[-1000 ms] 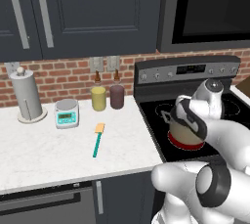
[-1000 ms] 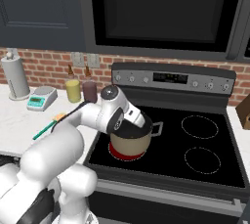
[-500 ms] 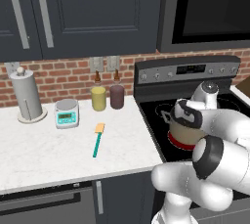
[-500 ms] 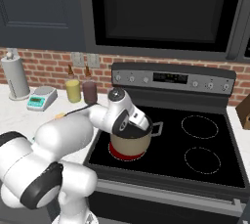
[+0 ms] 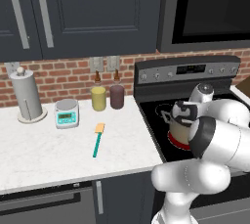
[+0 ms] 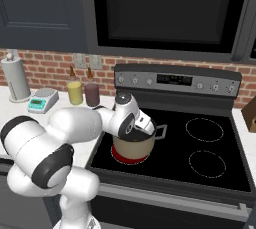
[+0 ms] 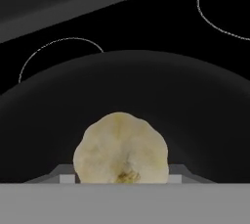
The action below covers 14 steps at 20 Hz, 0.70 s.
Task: Put the garlic and tomato in the pot. Retrieve the spatula and lightly stir the vegetables in the pot.
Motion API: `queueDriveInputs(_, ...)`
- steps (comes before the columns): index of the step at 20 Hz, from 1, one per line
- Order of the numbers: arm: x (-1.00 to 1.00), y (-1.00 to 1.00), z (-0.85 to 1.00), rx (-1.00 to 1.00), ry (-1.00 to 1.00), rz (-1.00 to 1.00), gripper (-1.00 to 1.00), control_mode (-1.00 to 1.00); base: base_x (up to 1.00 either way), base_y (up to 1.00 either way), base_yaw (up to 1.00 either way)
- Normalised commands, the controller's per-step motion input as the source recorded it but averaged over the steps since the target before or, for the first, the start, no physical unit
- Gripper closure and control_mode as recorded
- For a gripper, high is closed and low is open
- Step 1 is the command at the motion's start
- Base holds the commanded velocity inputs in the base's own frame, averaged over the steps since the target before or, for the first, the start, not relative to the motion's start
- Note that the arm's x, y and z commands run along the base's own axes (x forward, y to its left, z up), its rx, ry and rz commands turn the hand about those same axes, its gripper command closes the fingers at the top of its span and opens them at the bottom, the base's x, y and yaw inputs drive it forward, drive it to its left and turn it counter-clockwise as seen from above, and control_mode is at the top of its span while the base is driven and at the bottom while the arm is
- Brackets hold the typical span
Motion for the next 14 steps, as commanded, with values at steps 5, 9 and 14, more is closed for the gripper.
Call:
queueDriveInputs(5,0.04,0.00,-0.21,0.00,0.05,0.00,-1.00,-1.00,0.00,0.00,0.00)
queueDriveInputs(9,0.08,0.00,-0.12,0.00,0.06,0.00,-1.00,-1.00,0.00,0.00,0.00)
queueDriveInputs(14,0.00,-0.01,0.00,0.00,0.00,0.01,-1.00,-1.00,0.00,0.00,0.00)
